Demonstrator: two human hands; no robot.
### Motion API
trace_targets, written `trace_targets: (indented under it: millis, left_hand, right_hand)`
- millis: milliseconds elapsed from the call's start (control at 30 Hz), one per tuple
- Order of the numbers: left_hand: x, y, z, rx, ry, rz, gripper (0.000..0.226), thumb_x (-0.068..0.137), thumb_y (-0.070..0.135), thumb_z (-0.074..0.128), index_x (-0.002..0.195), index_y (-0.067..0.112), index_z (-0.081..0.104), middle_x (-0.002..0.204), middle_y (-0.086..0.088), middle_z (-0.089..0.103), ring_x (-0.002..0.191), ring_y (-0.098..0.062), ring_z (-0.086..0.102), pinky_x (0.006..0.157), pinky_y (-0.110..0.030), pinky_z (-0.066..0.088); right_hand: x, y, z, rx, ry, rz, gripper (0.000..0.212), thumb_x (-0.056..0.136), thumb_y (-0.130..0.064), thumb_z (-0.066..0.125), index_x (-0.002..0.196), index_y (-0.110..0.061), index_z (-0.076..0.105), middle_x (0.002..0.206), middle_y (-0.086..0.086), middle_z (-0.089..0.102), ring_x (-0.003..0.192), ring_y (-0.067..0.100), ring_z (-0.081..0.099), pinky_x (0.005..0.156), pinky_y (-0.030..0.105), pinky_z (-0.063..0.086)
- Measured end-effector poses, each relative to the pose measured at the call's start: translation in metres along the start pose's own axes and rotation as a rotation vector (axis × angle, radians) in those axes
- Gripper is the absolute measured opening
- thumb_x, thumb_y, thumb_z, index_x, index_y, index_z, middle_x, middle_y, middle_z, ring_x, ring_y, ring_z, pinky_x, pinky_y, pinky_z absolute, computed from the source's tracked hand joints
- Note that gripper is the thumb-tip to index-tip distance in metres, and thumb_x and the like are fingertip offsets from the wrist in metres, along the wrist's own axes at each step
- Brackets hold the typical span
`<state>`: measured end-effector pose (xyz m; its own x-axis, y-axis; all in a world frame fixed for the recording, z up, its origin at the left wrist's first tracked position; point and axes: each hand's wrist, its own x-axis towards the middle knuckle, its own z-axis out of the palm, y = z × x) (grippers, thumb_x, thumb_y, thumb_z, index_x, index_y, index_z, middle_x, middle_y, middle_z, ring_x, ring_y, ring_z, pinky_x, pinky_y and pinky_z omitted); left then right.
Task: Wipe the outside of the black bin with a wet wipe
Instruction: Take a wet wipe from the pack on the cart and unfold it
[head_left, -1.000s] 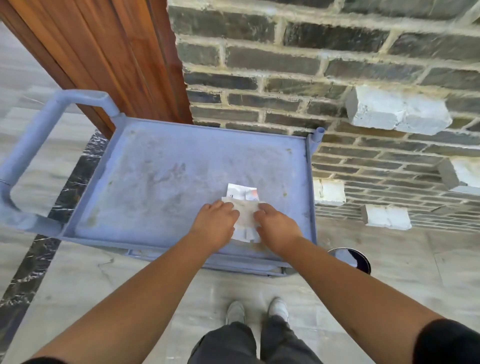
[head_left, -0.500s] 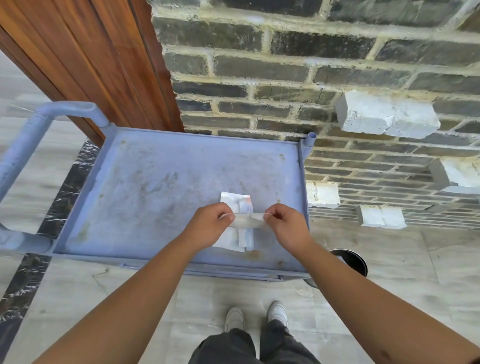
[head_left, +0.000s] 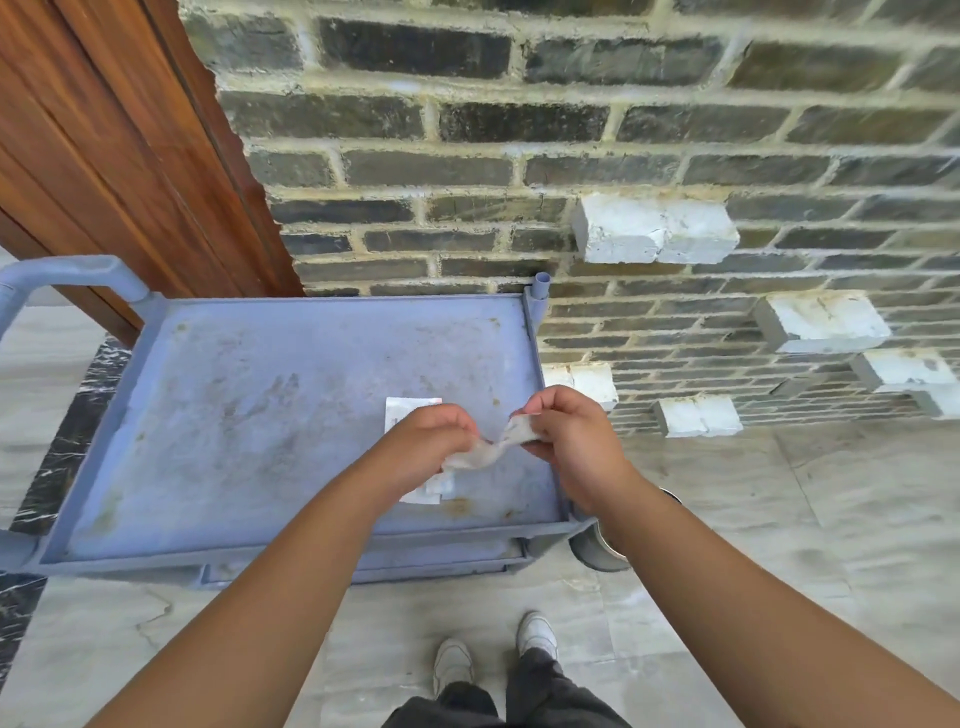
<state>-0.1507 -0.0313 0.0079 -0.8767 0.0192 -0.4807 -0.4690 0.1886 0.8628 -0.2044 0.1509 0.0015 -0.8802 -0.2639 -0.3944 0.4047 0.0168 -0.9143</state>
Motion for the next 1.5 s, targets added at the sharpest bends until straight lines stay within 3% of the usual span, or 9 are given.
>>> trace_targets:
  millis: [100,267,500,600,733,900,1100,1300,1500]
  left_hand:
    - [0.004,0.009,0.034,0.157,-0.076,0.107,0.020,0.072,0.046,0.065,0.081,0.028,0.063,0.090,0.002,0.074,0.090,-0.018,0.068,0.079,-0.033,0.049]
    - [0.004,0.016,0.085,0.346,-0.056,0.281,0.014,0.075,0.043,0.074,0.075,0.039,0.060,0.074,0.021,0.067,0.071,0.008,0.061,0.065,-0.017,0.047]
    - [-0.012,0.028,0.149,0.590,-0.048,0.361,0.038,0.060,0.065,0.058,0.082,0.034,0.052,0.084,0.012,0.066,0.082,-0.013,0.064,0.073,-0.040,0.055]
    - [-0.012,0.030,0.183,0.633,-0.028,0.424,0.019,0.069,0.050,0.059,0.074,0.034,0.049,0.075,0.010,0.065,0.073,-0.014,0.063,0.067,-0.040,0.055]
    - [-0.008,0.028,0.229,0.593,-0.009,0.463,0.018,0.080,0.025,0.062,0.068,0.029,0.050,0.060,0.009,0.056,0.059,-0.010,0.053,0.062,-0.042,0.052]
    - [-0.004,0.021,0.306,0.458,0.062,0.395,0.017,0.083,0.029,0.062,0.073,0.019,0.053,0.058,0.008,0.052,0.055,-0.010,0.045,0.055,-0.030,0.040]
    - [-0.008,0.019,0.385,0.210,0.182,0.300,0.022,0.088,0.017,0.059,0.071,0.027,0.051,0.058,0.004,0.055,0.053,-0.007,0.045,0.054,-0.023,0.037]
    - [-0.016,0.019,0.410,0.021,0.266,0.190,0.026,0.092,0.018,0.053,0.068,0.028,0.049,0.053,0.015,0.043,0.050,-0.007,0.037,0.049,-0.025,0.033]
    - [0.001,0.016,0.400,0.017,0.297,0.141,0.025,0.092,0.009,0.050,0.079,0.031,0.051,0.055,0.019,0.052,0.044,0.000,0.039,0.044,-0.016,0.034]
  right_hand:
    - [-0.019,-0.001,-0.014,-0.092,0.044,-0.094,0.036,0.075,0.016,0.040,0.079,-0.013,0.062,0.083,0.009,0.071,0.077,0.019,0.066,0.059,0.026,0.049]
    - [-0.050,-0.004,-0.045,-0.121,0.086,-0.173,0.042,0.073,0.023,0.035,0.087,-0.008,0.059,0.090,0.010,0.066,0.083,0.014,0.064,0.062,0.022,0.051]
    - [-0.095,0.002,-0.097,-0.124,0.065,-0.194,0.046,0.073,0.028,0.037,0.102,-0.001,0.058,0.099,0.010,0.065,0.094,0.011,0.064,0.079,0.018,0.052]
    - [-0.114,0.010,-0.124,-0.023,0.037,-0.173,0.038,0.078,0.025,0.042,0.105,0.003,0.058,0.097,0.013,0.066,0.089,0.014,0.065,0.071,0.018,0.050]
    - [-0.130,0.020,-0.172,0.032,0.041,-0.173,0.029,0.084,0.021,0.050,0.105,0.002,0.057,0.099,0.013,0.066,0.087,0.013,0.065,0.070,0.016,0.050]
    - [-0.142,0.036,-0.250,-0.111,0.123,-0.176,0.033,0.082,0.015,0.056,0.101,-0.011,0.062,0.111,0.008,0.066,0.109,0.019,0.062,0.091,0.029,0.051]
    - [-0.145,0.046,-0.339,-0.189,0.086,-0.101,0.037,0.084,0.004,0.061,0.099,-0.030,0.060,0.104,-0.003,0.067,0.080,0.007,0.063,0.064,0.021,0.051]
    - [-0.144,0.049,-0.371,-0.285,-0.041,-0.010,0.012,0.085,-0.005,0.068,0.085,-0.016,0.065,0.080,0.003,0.064,0.060,0.007,0.058,0.048,0.018,0.045]
    - [-0.126,0.054,-0.381,-0.257,-0.084,-0.033,0.016,0.086,-0.012,0.069,0.072,-0.018,0.066,0.068,-0.003,0.062,0.058,0.008,0.054,0.052,0.018,0.043]
